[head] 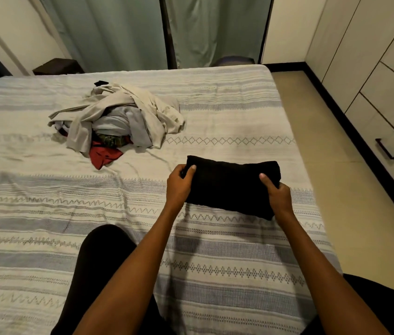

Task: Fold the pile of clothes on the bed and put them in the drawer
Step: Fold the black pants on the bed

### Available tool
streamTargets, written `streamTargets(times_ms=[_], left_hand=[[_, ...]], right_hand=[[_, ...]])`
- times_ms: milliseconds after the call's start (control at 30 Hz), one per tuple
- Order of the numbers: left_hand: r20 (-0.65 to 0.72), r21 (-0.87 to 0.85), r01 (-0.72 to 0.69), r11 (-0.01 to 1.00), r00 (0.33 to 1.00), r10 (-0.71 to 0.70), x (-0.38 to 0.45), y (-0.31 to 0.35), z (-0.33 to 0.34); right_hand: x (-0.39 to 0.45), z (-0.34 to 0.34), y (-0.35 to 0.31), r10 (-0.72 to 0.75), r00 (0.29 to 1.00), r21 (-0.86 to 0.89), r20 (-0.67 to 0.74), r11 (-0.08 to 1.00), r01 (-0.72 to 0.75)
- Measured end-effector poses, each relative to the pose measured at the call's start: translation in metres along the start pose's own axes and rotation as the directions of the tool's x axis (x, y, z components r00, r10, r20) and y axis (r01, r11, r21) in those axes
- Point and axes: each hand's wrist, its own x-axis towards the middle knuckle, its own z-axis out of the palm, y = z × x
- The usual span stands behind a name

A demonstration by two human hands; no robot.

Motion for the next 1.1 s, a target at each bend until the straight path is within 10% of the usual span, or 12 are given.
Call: streamTargets(times_ms=[200,300,433,600,667,800,1100], left_hand=[[-0.065,0.304,0.079,0.949,0.996,-0.062,0.037,-0.021,0.036],[-0.144,0.354,0.134,0.925,0.986,-0.088,0.046,-0.026,0.048],[-0.211,0.295,0.125,0.947,0.976,-0.063,0.058,-0.030,0.060],[-0.204,0.422,0.207,0.883,0.970,-0.129,0.079,-0.035,0.068],[-0.174,0.629,0.046,0.776,0.981,0.083,0.086,-0.037,0.071],[0.449,0.715,-0.531,0.454,0.847,0.283,0.083,-0.052,0.085],[0.518,0.704,-0.409,0.581,0.855,-0.024,0.090,-0.090,0.091]], right_hand=[[0.031,0.018,0.021,0.144,0.965,-0.208,-0.218,0.959,-0.190],[0.034,0.029,0.003,-0.086,0.948,-0.412,-0.307,0.910,-0.051],[0.035,0.053,-0.012,-0.579,0.814,-0.746,0.040,0.525,0.410],[0.069,0.082,0.015,-0.199,0.905,-0.891,0.376,0.191,0.412],[0.080,0.083,0.033,-0.151,0.906,-0.893,0.396,0.167,0.418],[0.086,0.085,0.053,-0.191,0.891,-0.884,0.411,0.157,0.441],[0.096,0.086,0.063,-0.161,0.932,-0.877,0.326,0.315,0.362]])
